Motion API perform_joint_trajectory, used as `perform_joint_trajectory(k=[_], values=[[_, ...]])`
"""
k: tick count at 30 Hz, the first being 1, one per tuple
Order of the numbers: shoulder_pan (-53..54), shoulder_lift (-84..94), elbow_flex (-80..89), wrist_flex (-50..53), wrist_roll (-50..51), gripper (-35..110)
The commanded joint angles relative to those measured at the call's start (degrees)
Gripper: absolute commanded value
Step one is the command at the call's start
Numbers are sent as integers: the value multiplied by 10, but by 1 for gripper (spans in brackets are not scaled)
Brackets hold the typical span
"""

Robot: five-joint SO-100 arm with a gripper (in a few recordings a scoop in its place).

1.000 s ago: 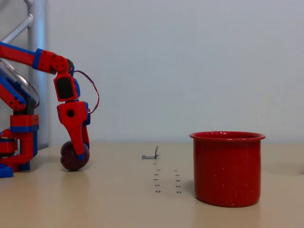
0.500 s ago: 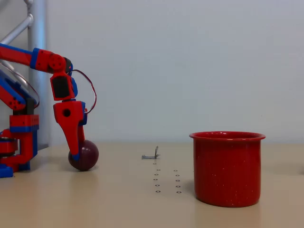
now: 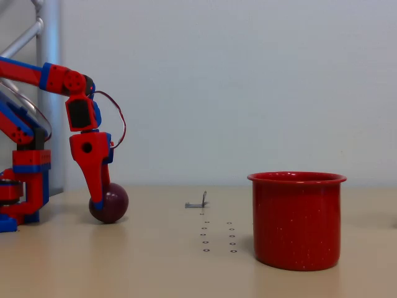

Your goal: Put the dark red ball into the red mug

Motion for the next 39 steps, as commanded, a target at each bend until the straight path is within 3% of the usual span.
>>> perform_joint_trajectory(k=[1,19,31,39], values=[[3,25,-15,-14,-11,34],[1,28,-5,-15,-29,24],[-13,26,-19,-29,-30,35],[-76,-118,-168,-22,41,36]])
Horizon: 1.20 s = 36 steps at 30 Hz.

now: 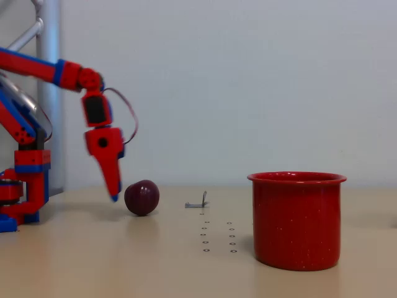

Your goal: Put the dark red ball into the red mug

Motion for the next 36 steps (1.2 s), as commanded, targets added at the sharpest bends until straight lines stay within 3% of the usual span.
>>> perform_joint_trajectory(k=[1,8,25,36], values=[[-25,-24,-81,-7,21,36],[-66,-70,-146,-25,51,36],[-48,-69,-100,-47,27,36],[-46,-52,-114,83,100,37]])
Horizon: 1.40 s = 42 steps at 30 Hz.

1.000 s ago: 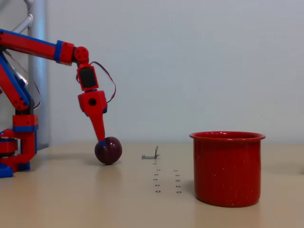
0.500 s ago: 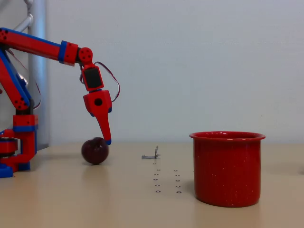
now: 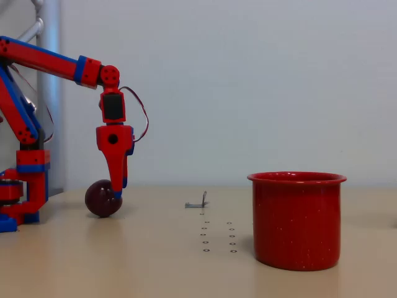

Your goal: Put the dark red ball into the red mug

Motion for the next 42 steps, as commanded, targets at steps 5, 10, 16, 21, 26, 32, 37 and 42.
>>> perform_joint_trajectory(k=[5,10,16,21,26,32,37,42], values=[[-28,39,-58,59,75,37],[-37,49,-57,52,79,37],[-34,76,-43,64,87,36],[-37,96,-60,129,114,36],[-33,127,-85,210,134,36],[-23,171,-103,265,131,35],[4,258,-61,268,85,35],[-8,323,-3,267,82,35]])
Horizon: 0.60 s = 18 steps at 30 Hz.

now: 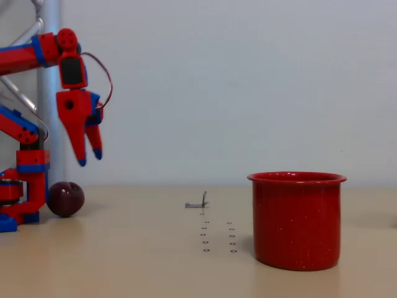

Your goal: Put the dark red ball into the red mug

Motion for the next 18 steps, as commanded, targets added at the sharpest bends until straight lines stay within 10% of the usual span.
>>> perform_joint_trajectory(k=[1,18], values=[[-11,30,4,-2,3,35],[-130,80,47,1,91,34]])
